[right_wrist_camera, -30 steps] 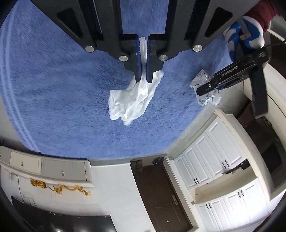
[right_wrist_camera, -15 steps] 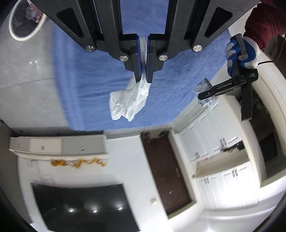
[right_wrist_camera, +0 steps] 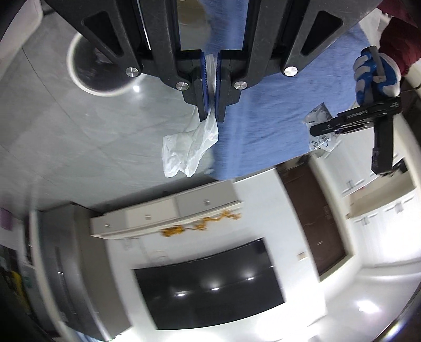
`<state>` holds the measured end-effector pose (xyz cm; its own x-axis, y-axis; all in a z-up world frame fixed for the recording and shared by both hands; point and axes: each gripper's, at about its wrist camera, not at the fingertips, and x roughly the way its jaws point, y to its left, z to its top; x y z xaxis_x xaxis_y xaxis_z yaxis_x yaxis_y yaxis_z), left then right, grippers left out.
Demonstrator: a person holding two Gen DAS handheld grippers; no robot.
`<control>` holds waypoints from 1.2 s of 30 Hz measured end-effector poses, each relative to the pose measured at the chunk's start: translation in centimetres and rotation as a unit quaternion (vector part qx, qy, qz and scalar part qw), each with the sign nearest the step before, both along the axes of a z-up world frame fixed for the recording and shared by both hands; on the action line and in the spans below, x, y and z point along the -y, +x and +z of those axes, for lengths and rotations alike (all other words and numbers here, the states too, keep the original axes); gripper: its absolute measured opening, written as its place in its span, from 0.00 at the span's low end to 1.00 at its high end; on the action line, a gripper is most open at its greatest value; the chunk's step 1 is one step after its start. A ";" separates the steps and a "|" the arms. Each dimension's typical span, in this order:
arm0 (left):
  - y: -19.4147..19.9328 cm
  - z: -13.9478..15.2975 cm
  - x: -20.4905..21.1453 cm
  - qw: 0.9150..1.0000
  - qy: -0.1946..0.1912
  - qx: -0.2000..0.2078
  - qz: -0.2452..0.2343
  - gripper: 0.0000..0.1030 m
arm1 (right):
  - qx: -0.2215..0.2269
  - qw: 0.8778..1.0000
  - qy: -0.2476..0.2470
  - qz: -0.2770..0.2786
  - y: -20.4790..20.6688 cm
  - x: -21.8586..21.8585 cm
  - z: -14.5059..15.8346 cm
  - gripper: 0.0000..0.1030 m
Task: Collect trash
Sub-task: 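Lift the white printed bag and white paper and carry them to the bin, then open both tools over the bin to drop the bag and paper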
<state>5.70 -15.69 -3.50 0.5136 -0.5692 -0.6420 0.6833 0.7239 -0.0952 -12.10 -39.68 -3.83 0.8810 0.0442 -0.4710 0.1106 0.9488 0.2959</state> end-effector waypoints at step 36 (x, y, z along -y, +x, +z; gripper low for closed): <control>-3.7 -13.4 32.7 0.971 0.126 -0.127 -0.157 0.40 | -0.164 0.968 0.110 -0.153 1.1 16.8 -18.7 0.07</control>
<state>2.05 -48.42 -16.88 0.1473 -0.4807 -0.8645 0.8514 0.5065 -0.1365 -10.98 -56.52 -22.53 0.6729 -0.0647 -0.7369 0.4991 0.7750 0.3876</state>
